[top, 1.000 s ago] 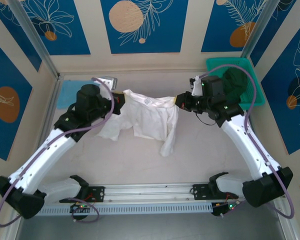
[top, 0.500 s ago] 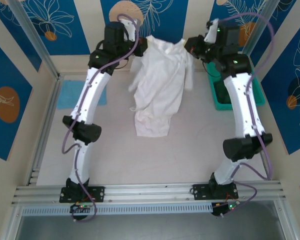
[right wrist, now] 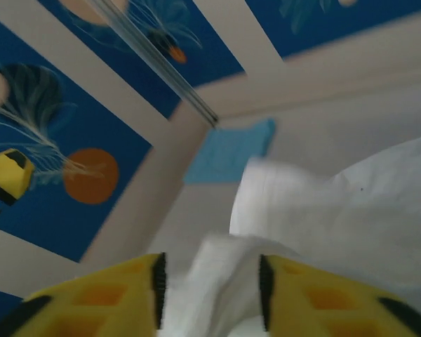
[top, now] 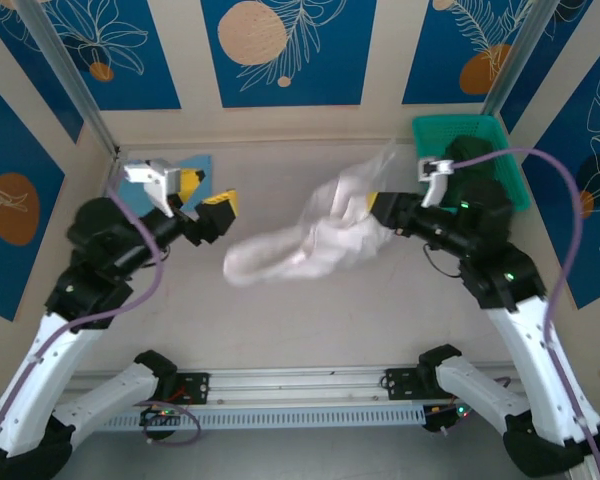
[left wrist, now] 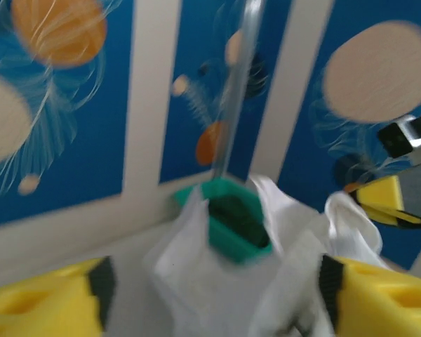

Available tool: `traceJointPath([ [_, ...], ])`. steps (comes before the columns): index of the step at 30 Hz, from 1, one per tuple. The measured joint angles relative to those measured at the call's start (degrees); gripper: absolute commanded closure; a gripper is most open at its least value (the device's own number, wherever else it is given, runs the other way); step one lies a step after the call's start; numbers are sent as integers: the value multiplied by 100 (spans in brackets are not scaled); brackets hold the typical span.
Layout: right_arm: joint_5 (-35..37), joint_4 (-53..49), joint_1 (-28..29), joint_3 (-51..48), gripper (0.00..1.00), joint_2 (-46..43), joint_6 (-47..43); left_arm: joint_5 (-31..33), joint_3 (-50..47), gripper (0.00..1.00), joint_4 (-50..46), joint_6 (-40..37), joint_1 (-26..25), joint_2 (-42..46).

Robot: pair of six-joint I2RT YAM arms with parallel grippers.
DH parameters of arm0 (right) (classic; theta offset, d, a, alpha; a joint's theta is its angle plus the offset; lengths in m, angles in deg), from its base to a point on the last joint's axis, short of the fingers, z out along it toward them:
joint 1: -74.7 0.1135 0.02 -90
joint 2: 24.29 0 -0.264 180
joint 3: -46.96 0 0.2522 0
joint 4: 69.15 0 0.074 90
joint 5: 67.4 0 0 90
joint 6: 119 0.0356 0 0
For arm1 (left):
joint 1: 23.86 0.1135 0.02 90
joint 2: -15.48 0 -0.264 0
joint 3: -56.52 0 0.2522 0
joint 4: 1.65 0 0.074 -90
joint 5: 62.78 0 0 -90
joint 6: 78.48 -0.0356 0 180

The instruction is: Fold and stack the t-shirts

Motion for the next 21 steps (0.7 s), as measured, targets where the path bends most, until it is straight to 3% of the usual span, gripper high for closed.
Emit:
traceJointPath([
  [4, 706, -892, 39, -334, 22, 551, 203, 1526, -282, 0, -765, 516, 11, -518],
  [6, 1014, -1036, -52, -339, 22, 514, 234, 1773, -179, 0, -1008, 706, 24, -949],
  [11, 1259, -990, -225, -129, 26, 815, 271, 1283, 518, 13, -1294, 1054, 26, -2763],
  [16, 1316, -708, -223, 251, 36, 2538, 258, 634, 916, 20, -1532, 1263, -212, -4850],
  [21, 1405, -715, -234, 258, 35, 3862, 201, 356, 476, 19, -1690, 1589, -734, -5324],
])
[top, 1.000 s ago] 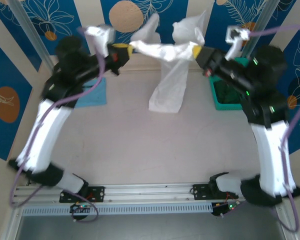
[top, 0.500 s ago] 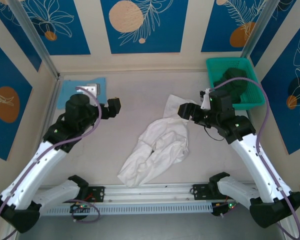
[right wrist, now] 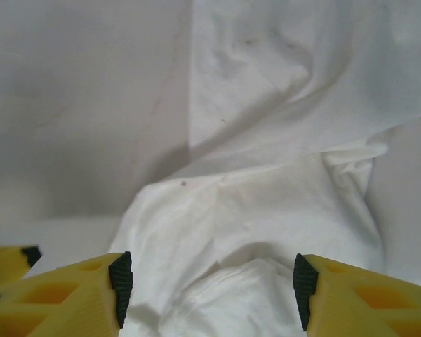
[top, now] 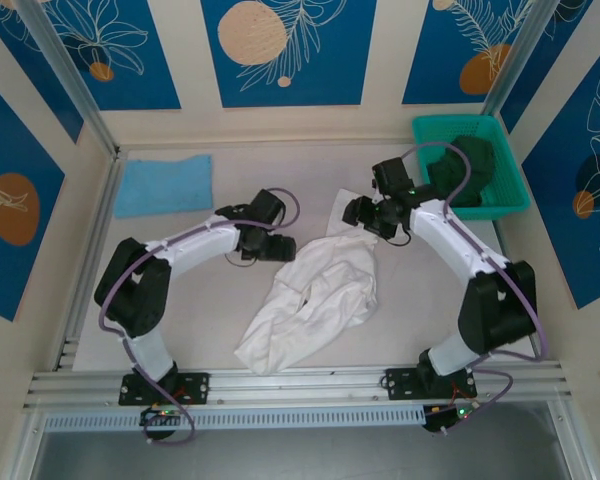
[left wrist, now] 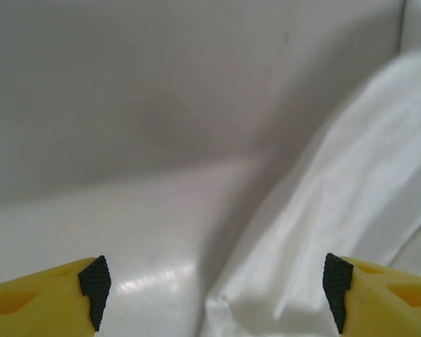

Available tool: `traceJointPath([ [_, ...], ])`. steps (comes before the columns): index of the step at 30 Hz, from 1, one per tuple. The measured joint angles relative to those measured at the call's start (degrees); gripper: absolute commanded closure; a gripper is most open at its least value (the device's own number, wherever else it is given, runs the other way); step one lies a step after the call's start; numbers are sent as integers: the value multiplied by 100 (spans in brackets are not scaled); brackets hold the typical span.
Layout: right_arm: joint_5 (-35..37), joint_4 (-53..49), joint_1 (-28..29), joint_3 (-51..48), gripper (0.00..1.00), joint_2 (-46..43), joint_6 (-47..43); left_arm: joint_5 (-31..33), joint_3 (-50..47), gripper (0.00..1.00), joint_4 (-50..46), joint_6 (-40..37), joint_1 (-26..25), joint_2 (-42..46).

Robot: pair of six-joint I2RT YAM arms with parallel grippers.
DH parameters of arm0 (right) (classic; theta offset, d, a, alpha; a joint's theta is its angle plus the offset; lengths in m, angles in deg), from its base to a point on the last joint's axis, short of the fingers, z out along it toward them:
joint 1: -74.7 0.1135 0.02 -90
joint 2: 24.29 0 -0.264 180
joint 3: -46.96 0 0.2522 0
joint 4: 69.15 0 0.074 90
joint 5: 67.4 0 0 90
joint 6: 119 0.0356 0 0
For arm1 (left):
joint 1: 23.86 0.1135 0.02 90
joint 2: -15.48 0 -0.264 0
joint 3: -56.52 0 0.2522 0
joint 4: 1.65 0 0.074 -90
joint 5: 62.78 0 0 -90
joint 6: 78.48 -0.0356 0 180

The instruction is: Fold and stack the t-shirts

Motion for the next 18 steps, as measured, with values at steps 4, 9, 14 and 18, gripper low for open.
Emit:
traceJointPath([
  [4, 225, -61, -81, 164, 33, 507, -57, -59, -393, 19, 2, 308, -374, 203],
  [9, 446, -144, -337, 809, 31, 1167, -107, 17, -1005, 18, 31, 743, -717, 761],
  [14, 542, -149, -555, 1036, 30, 1683, -107, -138, -1475, 18, 251, 1051, -940, 977],
  [18, 632, -221, -730, 1038, 30, 1932, -101, -275, -1692, 28, 474, 1158, -1021, 968],
])
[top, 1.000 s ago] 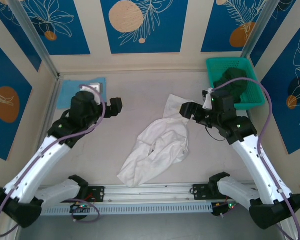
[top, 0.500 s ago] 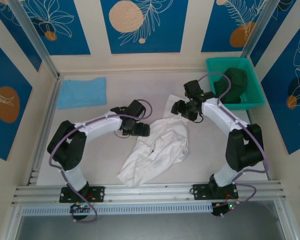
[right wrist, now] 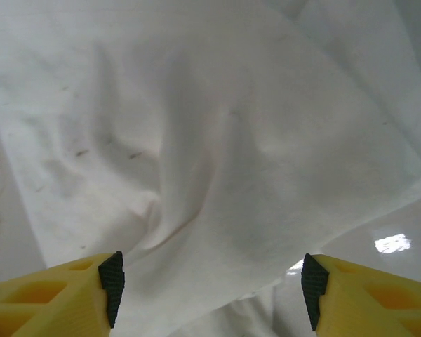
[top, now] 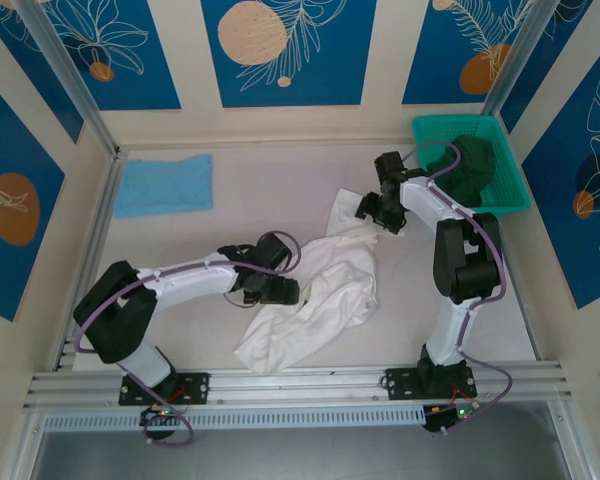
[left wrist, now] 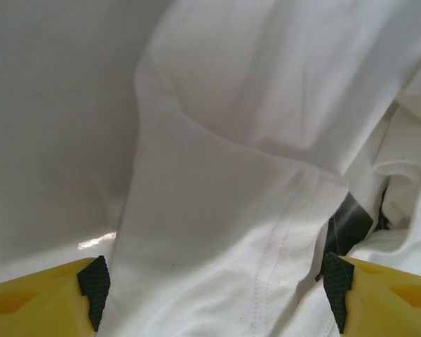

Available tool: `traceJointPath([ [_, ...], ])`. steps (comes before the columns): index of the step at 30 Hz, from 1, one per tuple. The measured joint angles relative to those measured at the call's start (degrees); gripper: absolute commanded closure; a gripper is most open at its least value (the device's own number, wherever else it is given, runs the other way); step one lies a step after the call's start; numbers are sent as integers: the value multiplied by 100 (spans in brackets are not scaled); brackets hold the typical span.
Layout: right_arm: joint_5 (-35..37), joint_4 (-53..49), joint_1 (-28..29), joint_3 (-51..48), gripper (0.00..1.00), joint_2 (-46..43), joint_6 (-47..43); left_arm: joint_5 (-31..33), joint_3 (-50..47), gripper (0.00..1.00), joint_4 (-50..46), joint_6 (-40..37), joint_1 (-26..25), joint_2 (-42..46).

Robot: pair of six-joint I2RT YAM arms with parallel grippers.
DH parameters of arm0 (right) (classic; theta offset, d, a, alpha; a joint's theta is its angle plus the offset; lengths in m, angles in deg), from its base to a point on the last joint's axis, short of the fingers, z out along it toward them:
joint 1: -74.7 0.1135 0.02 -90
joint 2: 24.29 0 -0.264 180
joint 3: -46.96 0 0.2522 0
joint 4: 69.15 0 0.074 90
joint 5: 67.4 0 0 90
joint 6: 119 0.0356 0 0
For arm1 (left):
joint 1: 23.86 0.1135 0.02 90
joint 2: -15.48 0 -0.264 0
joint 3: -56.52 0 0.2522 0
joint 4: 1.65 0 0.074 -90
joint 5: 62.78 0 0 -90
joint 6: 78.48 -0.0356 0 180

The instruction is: Fold and stack the t-shirts

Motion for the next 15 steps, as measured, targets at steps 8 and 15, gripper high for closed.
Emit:
traceJointPath([
  [8, 11, 44, -236, -28, 39, 103, 48, 52, -87, 59, 289, 79, -4, -273],
  [15, -55, 39, -236, -28, 63, 496, 70, 245, -70, 100, 354, 28, -7, -404],
])
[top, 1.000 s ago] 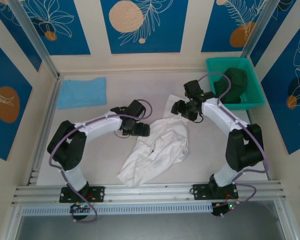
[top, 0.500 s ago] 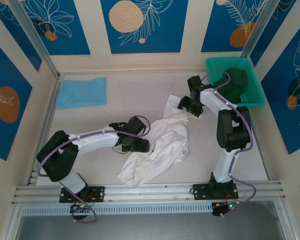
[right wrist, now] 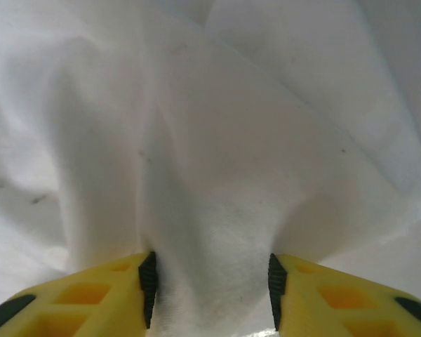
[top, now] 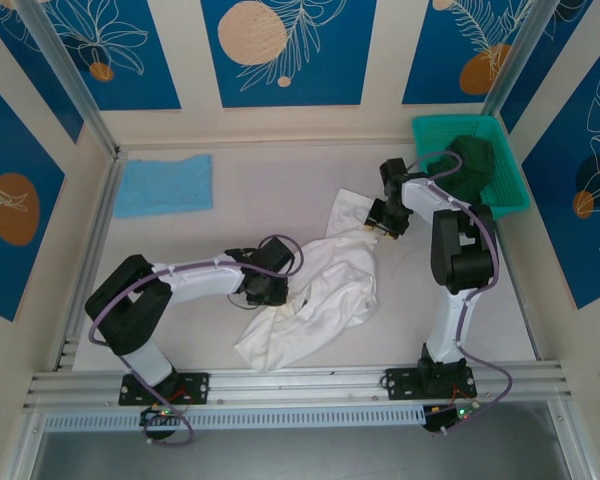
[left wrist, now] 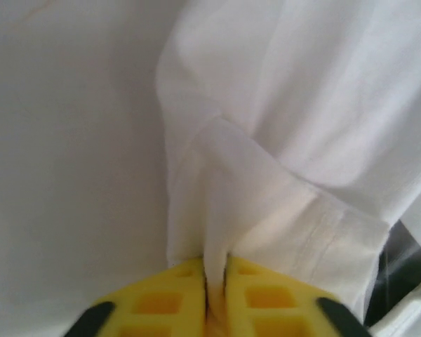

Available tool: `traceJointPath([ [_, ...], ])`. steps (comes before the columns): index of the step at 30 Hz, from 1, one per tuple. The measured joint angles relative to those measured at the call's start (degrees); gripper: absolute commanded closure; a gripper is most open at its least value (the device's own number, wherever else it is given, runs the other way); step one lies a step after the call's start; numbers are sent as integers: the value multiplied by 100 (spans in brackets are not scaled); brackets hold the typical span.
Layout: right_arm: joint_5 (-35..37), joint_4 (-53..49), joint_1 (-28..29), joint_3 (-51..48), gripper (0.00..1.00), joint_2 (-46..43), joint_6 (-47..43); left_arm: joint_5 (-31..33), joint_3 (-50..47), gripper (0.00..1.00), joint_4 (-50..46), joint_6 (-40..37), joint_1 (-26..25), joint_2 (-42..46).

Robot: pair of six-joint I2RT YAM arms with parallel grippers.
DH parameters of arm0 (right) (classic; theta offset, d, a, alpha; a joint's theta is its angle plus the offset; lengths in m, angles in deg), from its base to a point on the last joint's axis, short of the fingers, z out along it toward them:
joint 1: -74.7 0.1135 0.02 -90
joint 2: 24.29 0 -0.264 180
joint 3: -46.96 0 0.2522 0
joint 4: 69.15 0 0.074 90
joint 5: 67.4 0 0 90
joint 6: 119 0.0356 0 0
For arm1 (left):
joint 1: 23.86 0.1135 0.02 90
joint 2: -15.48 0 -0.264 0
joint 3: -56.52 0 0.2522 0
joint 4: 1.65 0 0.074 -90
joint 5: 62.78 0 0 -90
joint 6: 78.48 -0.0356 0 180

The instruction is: Fold and stack the t-shirts

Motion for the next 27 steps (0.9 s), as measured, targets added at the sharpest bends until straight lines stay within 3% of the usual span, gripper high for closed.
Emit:
traceJointPath([
  [4, -35, 22, -4, 2, 85, 50, -20, 149, 15, 100, 20, -24, -4, 4],
  [13, -44, 162, -4, -195, 99, -295, 22, 1163, 42, 100, -417, -334, 7, 745],
  [21, -42, 584, -4, -1189, 99, -1683, 284, 1919, 120, 100, -573, -678, 210, 1600],
  [27, -57, 839, -22, -1888, 93, -2594, 560, 1987, 120, 100, -588, -817, 605, 1744],
])
